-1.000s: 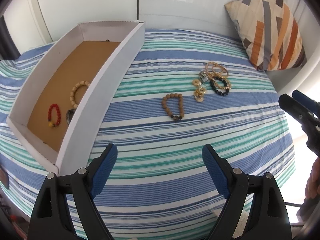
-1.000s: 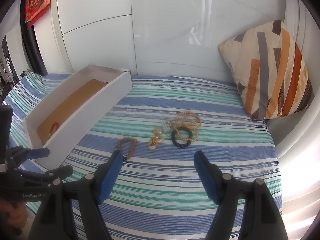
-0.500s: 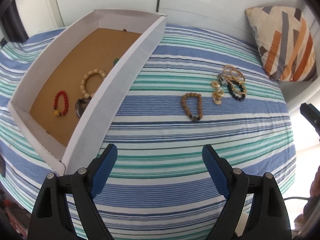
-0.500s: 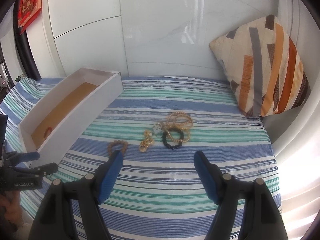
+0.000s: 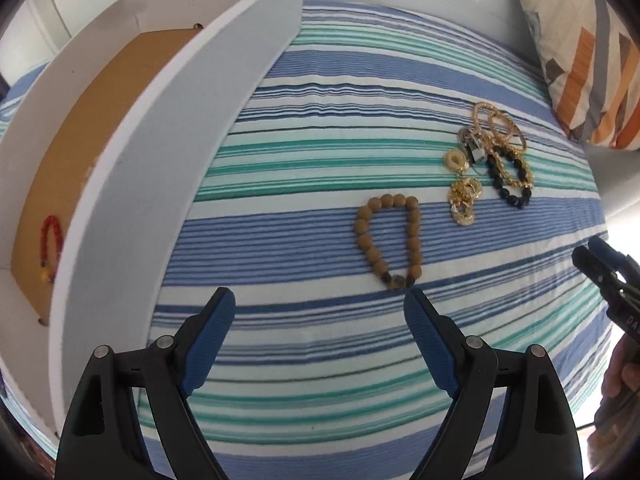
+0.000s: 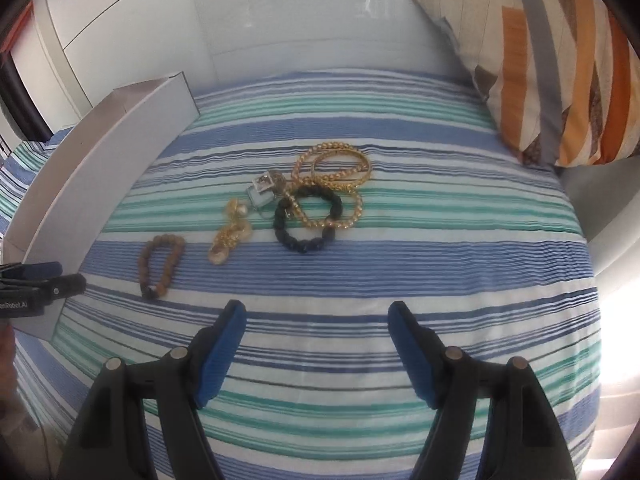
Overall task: Organize jewelry
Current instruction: 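Grasp the brown bead bracelet with the left tool while the right tool grasps the gold bangle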
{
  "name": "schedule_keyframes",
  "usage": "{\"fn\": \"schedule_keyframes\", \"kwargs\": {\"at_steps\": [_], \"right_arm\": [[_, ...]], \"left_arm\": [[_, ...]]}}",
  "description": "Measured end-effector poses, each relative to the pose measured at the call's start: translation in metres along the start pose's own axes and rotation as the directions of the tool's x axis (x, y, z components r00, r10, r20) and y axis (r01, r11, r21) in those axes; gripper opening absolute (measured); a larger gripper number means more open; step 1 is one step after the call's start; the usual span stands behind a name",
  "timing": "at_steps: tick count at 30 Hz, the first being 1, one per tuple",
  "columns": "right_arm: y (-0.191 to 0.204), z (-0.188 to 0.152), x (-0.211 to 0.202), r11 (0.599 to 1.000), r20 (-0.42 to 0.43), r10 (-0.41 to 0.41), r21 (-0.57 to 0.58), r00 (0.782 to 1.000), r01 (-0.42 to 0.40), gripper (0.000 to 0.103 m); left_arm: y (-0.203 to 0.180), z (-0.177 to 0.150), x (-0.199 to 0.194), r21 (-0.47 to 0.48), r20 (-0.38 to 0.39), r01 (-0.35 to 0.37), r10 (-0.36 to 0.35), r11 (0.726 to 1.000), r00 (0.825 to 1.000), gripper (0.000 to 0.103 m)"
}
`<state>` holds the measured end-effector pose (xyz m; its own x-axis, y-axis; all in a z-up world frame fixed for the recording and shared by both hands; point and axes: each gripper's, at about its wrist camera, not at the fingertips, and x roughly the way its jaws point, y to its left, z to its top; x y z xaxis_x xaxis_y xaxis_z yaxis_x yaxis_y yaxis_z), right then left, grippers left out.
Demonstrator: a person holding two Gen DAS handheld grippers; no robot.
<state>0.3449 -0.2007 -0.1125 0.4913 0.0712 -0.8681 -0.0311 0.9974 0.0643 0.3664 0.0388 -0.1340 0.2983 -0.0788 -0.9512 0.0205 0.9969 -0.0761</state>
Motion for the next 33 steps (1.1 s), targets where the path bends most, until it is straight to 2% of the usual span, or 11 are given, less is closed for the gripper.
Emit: {"fn": "schedule_keyframes", "kwargs": {"at_steps": [6,8,12,14,18,21,26,27,29,31,33], "right_arm": [[-0.033,0.032,0.033,0.993,-0.033,0.072,0.101,0.997,-0.068,0.074],[-0.037,0.046,0.036,0.992,-0.035,0.088,0.098,0.995,-0.084,0.063],[-0.031,0.074,0.058,0.993,-0.087,0.115,0.026,0.99,-0.113,0.055],[-0.031,0.087,0.071,0.989,-0.11,0.145,0.041,0.983,-0.141,0.042],[-0.029,0.118,0.091,0.977,-0.125,0.199,0.106,0.972,-0.186,0.038],[-0.027,0.137,0.112,0.966,-0.178,0.232,0.158,0.956,-0.205,0.028],[-0.017,0.146,0.153,0.962,-0.283,0.22,0.224,0.934,-0.158,0.019],[-0.012,0.145,0.157,0.967,-0.296,0.202,0.211,0.934,-0.142,0.019],[-0.003,0.149,0.154,0.982,-0.286,0.141,0.16,0.948,-0.097,0.006],[-0.002,0.15,0.144,0.988,-0.256,0.094,0.146,0.962,-0.058,0.005],[-0.008,0.15,0.128,0.982,-0.215,0.118,0.168,0.969,-0.083,0.005]], "left_arm": [[-0.013,0.017,0.038,-0.02,-0.024,-0.064,0.063,0.998,0.998,0.086],[-0.016,0.018,0.045,-0.014,-0.024,-0.085,0.085,0.996,0.996,0.086],[-0.023,0.017,0.056,0.002,-0.032,-0.128,0.128,0.992,0.991,0.086],[-0.022,0.016,0.059,-0.011,-0.028,-0.133,0.132,0.991,0.991,0.087],[-0.021,0.017,0.058,-0.014,-0.018,-0.128,0.128,0.992,0.992,0.084],[-0.02,0.019,0.053,-0.007,-0.003,-0.12,0.12,0.993,0.993,0.066],[-0.025,0.029,0.048,0.012,0.013,-0.099,0.099,0.995,0.995,0.01],[-0.025,0.031,0.048,0.015,0.014,-0.092,0.092,0.996,0.996,0.01],[-0.02,0.034,0.047,0.0,0.001,-0.051,0.051,0.999,0.999,0.009],[-0.006,0.037,0.043,-0.053,-0.02,0.052,-0.053,0.997,0.998,0.009],[0.012,0.037,0.034,-0.124,-0.028,0.147,-0.152,0.981,0.988,0.009]]}}
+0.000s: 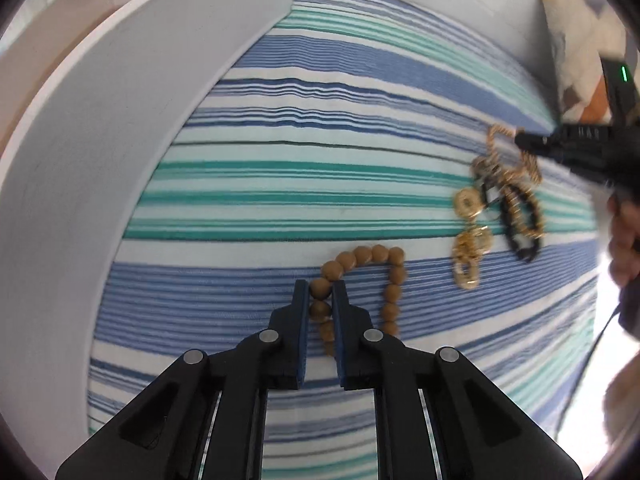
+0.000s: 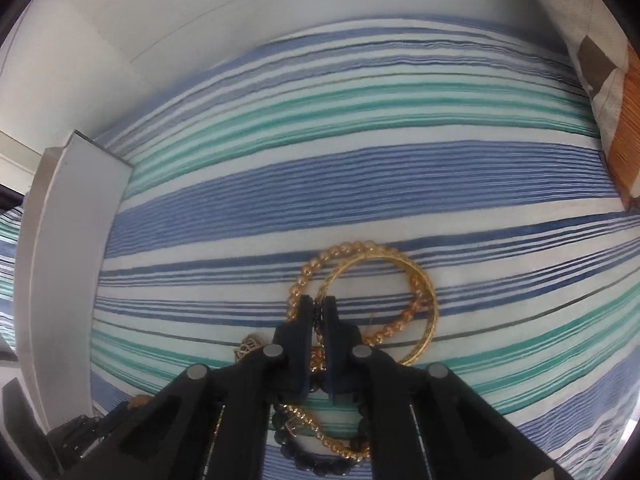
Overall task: Organize jewelry
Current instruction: 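Grasp the brown bead bracelet with the left tool while the right tool grasps the gold bangle, then carry both pieces into the white box and open both tools to release them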
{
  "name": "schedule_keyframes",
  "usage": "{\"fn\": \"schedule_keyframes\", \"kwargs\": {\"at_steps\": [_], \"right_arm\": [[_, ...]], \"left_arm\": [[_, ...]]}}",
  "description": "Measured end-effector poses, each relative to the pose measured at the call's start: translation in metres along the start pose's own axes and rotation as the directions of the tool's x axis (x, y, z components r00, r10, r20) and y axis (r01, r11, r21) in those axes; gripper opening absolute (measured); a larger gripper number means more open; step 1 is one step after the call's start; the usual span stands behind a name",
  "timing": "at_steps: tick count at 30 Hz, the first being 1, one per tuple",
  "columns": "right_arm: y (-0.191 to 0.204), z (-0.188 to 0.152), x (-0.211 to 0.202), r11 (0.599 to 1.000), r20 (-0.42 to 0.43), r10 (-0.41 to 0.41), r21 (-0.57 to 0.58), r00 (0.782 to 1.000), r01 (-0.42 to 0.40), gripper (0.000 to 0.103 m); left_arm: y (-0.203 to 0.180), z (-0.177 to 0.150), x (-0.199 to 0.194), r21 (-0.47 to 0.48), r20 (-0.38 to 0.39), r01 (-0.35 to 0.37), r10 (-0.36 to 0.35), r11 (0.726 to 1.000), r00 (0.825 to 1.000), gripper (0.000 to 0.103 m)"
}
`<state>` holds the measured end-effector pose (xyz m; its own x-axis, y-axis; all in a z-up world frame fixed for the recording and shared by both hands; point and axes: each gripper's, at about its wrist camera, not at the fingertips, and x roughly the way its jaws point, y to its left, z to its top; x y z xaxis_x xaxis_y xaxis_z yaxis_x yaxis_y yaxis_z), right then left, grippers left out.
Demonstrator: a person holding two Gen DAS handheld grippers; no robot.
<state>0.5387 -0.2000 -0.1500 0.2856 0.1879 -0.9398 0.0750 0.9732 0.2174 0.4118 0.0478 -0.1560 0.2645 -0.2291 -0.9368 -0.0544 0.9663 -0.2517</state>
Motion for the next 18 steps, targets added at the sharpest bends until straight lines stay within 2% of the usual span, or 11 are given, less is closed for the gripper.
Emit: {"fn": "schedule_keyframes", "kwargs": {"at_steps": [3,7,13,18], "right_arm": [[-0.009,-0.011,-0.029,0.997,0.036,0.071,0.023,0.997,-0.072,0.005],[-0.014,-0.029,-0.072,0.986,0.088,0.166,0.012,0.982,-0.167,0.005],[0.006,-0.058,-0.118,0.962,0.106,0.272,-0.059,0.956,-0.267,0.005],[0.051,-0.066,-0.139,0.931,0.076,0.345,-0.155,0.935,-0.331,0.005]], "left_arm": [[0.018,0.0,-0.025,-0.064,0.007,0.115,-0.115,0.991,0.993,0.009],[0.035,0.0,-0.067,-0.104,0.059,0.212,-0.207,0.972,0.977,0.009],[0.046,-0.013,-0.141,-0.114,0.145,0.253,-0.235,0.961,0.961,0.009],[0.062,-0.022,-0.198,-0.14,0.225,0.245,-0.211,0.959,0.951,0.009]]}}
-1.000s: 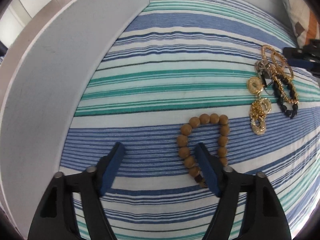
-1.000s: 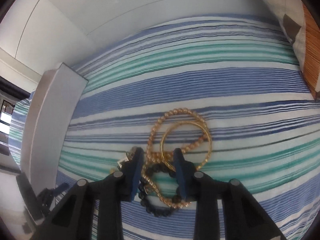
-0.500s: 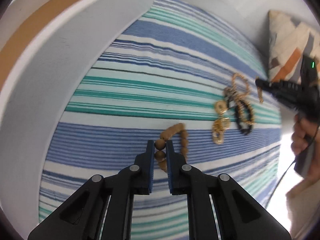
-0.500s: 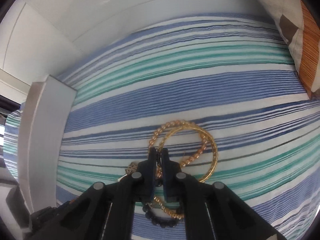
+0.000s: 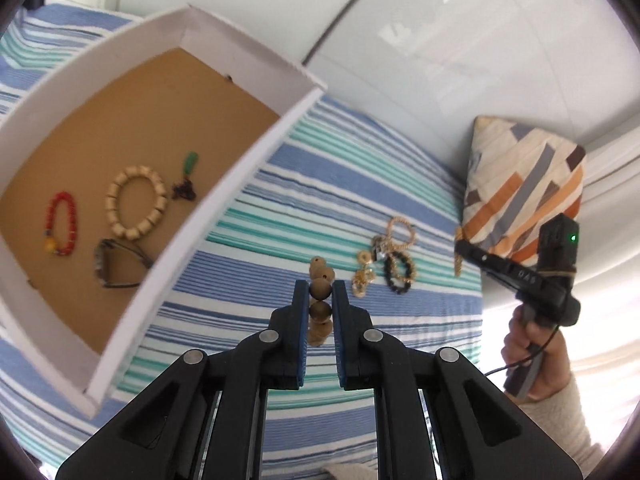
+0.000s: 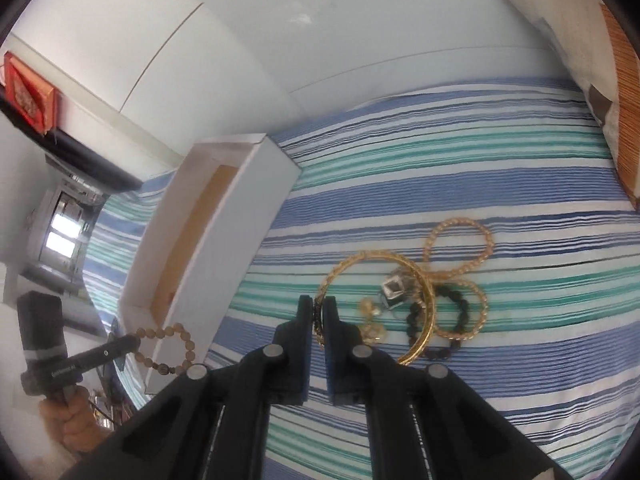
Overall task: Organize jewelry
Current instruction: 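Carry both pieces into the white box and open both tools to release them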
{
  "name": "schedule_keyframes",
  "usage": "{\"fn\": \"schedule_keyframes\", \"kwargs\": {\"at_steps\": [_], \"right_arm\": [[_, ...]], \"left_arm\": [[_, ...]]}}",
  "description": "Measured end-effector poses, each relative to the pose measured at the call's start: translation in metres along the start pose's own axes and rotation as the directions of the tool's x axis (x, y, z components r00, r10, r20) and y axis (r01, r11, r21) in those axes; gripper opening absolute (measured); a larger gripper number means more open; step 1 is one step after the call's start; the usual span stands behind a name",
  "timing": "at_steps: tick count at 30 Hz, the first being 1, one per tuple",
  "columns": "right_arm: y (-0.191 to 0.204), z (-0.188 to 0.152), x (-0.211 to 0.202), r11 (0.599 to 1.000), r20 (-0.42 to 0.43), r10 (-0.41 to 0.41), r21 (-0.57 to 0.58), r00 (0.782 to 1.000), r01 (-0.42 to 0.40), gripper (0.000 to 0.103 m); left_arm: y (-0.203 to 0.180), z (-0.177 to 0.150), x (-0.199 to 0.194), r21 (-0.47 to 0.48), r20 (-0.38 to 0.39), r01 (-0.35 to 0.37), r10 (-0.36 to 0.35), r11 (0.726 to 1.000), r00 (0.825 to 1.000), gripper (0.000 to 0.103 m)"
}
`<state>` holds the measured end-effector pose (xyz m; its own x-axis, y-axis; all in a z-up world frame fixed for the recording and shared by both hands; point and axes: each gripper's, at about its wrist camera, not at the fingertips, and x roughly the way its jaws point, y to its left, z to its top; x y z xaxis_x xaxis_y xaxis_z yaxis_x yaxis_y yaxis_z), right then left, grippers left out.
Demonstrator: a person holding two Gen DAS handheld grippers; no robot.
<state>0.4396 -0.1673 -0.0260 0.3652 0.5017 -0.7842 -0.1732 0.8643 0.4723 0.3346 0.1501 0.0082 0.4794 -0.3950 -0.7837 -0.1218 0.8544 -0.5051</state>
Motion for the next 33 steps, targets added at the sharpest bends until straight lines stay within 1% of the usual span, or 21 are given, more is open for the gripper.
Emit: {"fn": "schedule_keyframes", "kwargs": {"at_steps": [2,4,6,8,12,14,17,20,22,24,26,28,30,31,32,33], "right_arm": [[0.028,0.004,0.004,0.998,-0.01,0.028,-0.054,1.0,-0.029,0.005],[0.06,0.009,0.006,0.992,-0.018,0.06,-0.113,0.998,-0.062,0.005],[0.088,0.018,0.011,0.981,-0.027,0.102,-0.162,0.994,-0.105,0.005],[0.12,0.029,0.017,0.967,-0.029,0.139,-0.211,0.99,-0.142,0.005],[0.185,0.045,0.039,0.931,-0.063,0.182,-0.309,0.981,-0.193,0.005],[0.213,0.052,0.055,0.913,-0.086,0.196,-0.348,0.977,-0.214,0.005],[0.247,0.059,0.089,0.898,-0.136,0.213,-0.364,0.968,-0.248,0.005],[0.273,0.062,0.128,0.891,-0.172,0.174,-0.393,0.97,-0.23,0.005],[0.292,0.063,0.157,0.884,-0.189,0.125,-0.424,0.974,-0.196,0.005],[0.3,0.06,0.183,0.87,-0.19,0.056,-0.472,0.98,-0.142,0.005],[0.308,0.057,0.213,0.857,-0.197,-0.005,-0.506,0.98,-0.098,0.005],[0.312,0.051,0.234,0.845,-0.194,-0.048,-0.53,0.98,-0.064,0.006],[0.313,0.044,0.253,0.832,-0.201,-0.077,-0.552,0.977,-0.048,0.009],[0.316,0.04,0.26,0.829,-0.197,-0.093,-0.558,0.976,-0.034,0.011],[0.316,0.038,0.265,0.83,-0.197,-0.096,-0.556,0.976,-0.031,0.025],[0.316,0.035,0.267,0.837,-0.208,-0.081,-0.545,0.975,-0.046,0.034]], "left_arm": [[0.005,0.002,-0.024,-0.013,0.042,-0.034,0.034,0.999,0.999,0.009],[0.013,0.005,-0.038,-0.033,0.077,-0.06,0.062,0.998,0.995,0.009],[0.026,0.009,-0.053,-0.053,0.118,-0.094,0.1,0.994,0.988,0.009],[0.043,0.013,-0.062,-0.078,0.141,-0.136,0.146,0.988,0.979,0.009],[0.075,0.019,-0.068,-0.13,0.16,-0.189,0.209,0.973,0.965,0.009],[0.089,0.021,-0.065,-0.152,0.154,-0.2,0.223,0.968,0.962,0.009],[0.106,0.024,-0.055,-0.174,0.137,-0.223,0.248,0.959,0.959,0.009],[0.123,0.028,-0.042,-0.191,0.117,-0.251,0.276,0.949,0.954,0.009],[0.134,0.03,-0.031,-0.207,0.099,-0.27,0.295,0.94,0.95,0.009],[0.145,0.03,-0.019,-0.224,0.075,-0.29,0.313,0.93,0.947,0.009],[0.154,0.028,-0.008,-0.235,0.055,-0.316,0.337,0.919,0.94,0.009],[0.161,0.025,0.002,-0.238,0.038,-0.34,0.359,0.91,0.933,0.01],[0.165,0.023,0.01,-0.234,0.025,-0.351,0.366,0.907,0.93,0.011],[0.168,0.022,0.014,-0.238,0.017,-0.359,0.373,0.903,0.927,0.015],[0.171,0.021,0.016,-0.248,0.004,-0.372,0.385,0.894,0.923,0.034],[0.174,0.018,0.017,-0.261,-0.007,-0.387,0.399,0.884,0.917,0.047]]}}
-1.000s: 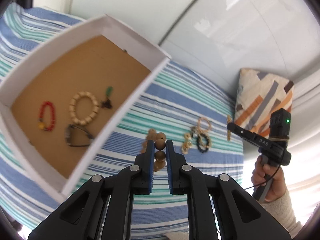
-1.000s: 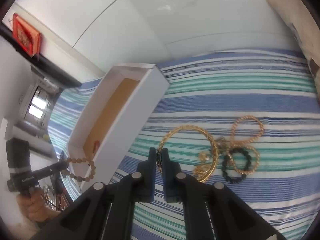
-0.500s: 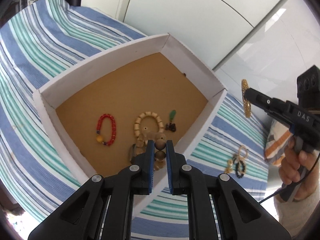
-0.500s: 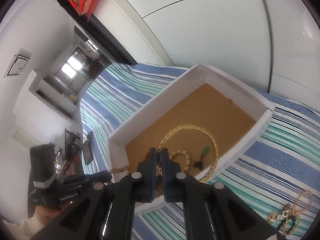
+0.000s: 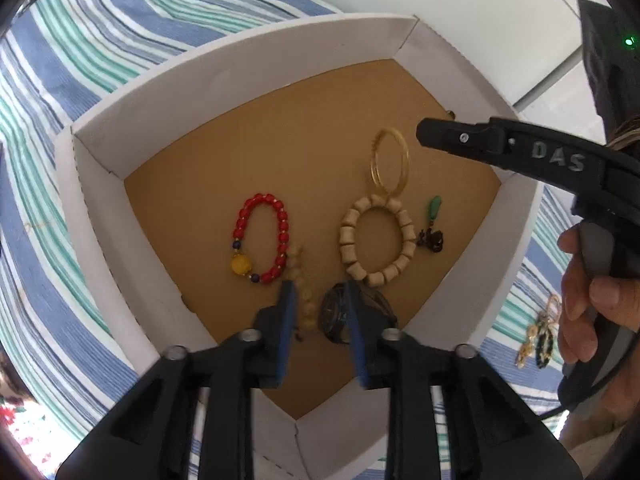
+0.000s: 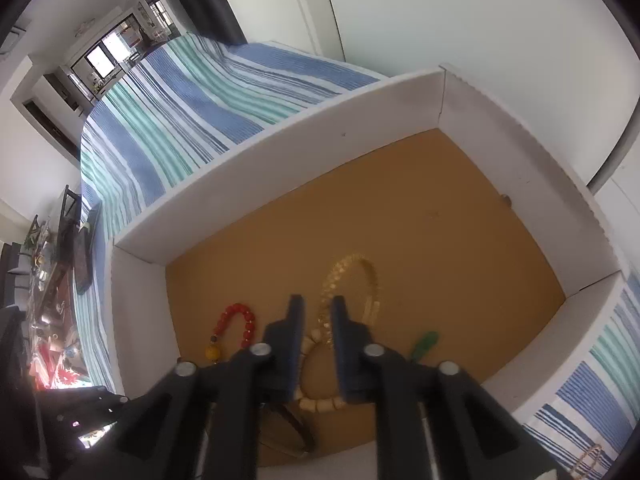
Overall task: Organize jewelry
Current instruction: 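Carry both pieces into the white box and open both tools to release them, then withdraw both open tools from the box back over the bed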
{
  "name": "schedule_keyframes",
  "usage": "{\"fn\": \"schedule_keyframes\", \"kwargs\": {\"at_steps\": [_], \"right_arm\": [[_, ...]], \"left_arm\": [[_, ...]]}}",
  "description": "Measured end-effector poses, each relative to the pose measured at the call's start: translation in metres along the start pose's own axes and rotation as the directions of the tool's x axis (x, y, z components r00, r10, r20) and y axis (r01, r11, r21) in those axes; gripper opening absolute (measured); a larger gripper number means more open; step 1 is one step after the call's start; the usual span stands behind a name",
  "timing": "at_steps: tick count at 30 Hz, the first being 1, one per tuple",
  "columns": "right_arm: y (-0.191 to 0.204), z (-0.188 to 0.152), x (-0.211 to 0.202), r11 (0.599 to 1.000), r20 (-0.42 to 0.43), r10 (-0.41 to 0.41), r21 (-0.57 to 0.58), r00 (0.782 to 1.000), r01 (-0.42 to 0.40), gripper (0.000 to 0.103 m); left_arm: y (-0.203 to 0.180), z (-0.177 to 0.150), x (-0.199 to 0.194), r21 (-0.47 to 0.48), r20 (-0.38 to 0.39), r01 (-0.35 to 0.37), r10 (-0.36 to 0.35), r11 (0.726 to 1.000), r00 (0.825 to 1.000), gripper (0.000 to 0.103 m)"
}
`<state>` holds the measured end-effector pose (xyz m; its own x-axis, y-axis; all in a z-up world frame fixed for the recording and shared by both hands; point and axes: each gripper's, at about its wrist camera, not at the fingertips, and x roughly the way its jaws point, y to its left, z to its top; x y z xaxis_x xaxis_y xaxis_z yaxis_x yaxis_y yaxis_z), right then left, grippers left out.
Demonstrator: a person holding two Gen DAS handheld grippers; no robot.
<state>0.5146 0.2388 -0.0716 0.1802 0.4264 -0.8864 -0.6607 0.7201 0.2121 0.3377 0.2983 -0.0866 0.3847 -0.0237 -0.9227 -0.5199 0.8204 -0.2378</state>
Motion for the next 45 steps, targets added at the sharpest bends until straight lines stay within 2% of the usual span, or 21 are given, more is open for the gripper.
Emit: {"fn": "schedule_keyframes", "kwargs": {"at_steps": [1,2,4,7,8,13,17,24,27,28,32,36,40,45], "right_arm": [[-0.001,0.0,0.001,1.0,0.005,0.02,0.015,1.0,-0.02,0.048],[-0.002,0.0,-0.002,0.999,0.02,0.031,0.029,0.999,-0.031,0.051],[0.0,-0.004,-0.017,0.999,0.06,0.017,0.027,0.998,-0.019,0.052],[0.0,-0.012,-0.05,0.999,0.141,-0.047,0.004,0.989,0.047,0.068],[-0.001,-0.016,-0.063,0.997,0.169,-0.071,0.003,0.983,0.072,0.069],[-0.019,-0.055,-0.121,0.98,0.259,-0.193,0.01,0.947,0.197,0.07],[-0.035,-0.097,-0.16,0.958,0.299,-0.28,0.03,0.912,0.284,0.07],[-0.055,-0.176,-0.209,0.928,0.302,-0.373,0.128,0.877,0.35,0.07],[-0.062,-0.21,-0.223,0.912,0.295,-0.408,0.183,0.864,0.367,0.07],[-0.063,-0.22,-0.226,0.908,0.29,-0.414,0.201,0.863,0.368,0.07],[-0.072,-0.255,-0.235,0.885,0.26,-0.442,0.281,0.858,0.371,0.071],[-0.076,-0.279,-0.239,0.866,0.233,-0.465,0.321,0.854,0.384,0.071],[-0.076,-0.291,-0.24,0.849,0.209,-0.484,0.347,0.85,0.398,0.078],[-0.075,-0.3,-0.241,0.841,0.2,-0.487,0.369,0.85,0.395,0.078]], "left_arm": [[0.003,-0.002,-0.001,-0.015,0.005,-0.013,0.013,1.0,1.0,0.068],[0.006,-0.005,-0.005,-0.029,0.024,-0.019,0.02,0.999,1.0,0.075],[0.007,-0.011,-0.013,-0.023,0.046,-0.019,0.02,1.0,0.999,0.078],[0.003,-0.018,-0.022,0.009,0.074,-0.034,0.033,0.999,0.997,0.08],[0.0,-0.021,-0.027,0.024,0.091,-0.041,0.039,0.999,0.995,0.082],[-0.023,-0.041,-0.047,0.098,0.162,-0.06,0.044,0.993,0.986,0.085],[-0.048,-0.061,-0.057,0.19,0.186,-0.07,0.034,0.979,0.982,0.085],[-0.078,-0.087,-0.068,0.293,0.164,-0.019,-0.031,0.956,0.986,0.086],[-0.09,-0.099,-0.073,0.321,0.183,-0.028,-0.033,0.947,0.983,0.095],[-0.094,-0.103,-0.075,0.328,0.192,-0.038,-0.027,0.944,0.981,0.098],[-0.112,-0.114,-0.08,0.352,0.203,-0.075,0.003,0.933,0.979,0.098],[-0.122,-0.121,-0.085,0.364,0.194,-0.034,-0.04,0.931,0.98,0.098],[-0.128,-0.129,-0.095,0.374,0.247,-0.017,-0.082,0.927,0.965,0.098],[-0.14,-0.138,-0.099,0.418,0.3,-0.083,-0.051,0.904,0.952,0.098]]}}
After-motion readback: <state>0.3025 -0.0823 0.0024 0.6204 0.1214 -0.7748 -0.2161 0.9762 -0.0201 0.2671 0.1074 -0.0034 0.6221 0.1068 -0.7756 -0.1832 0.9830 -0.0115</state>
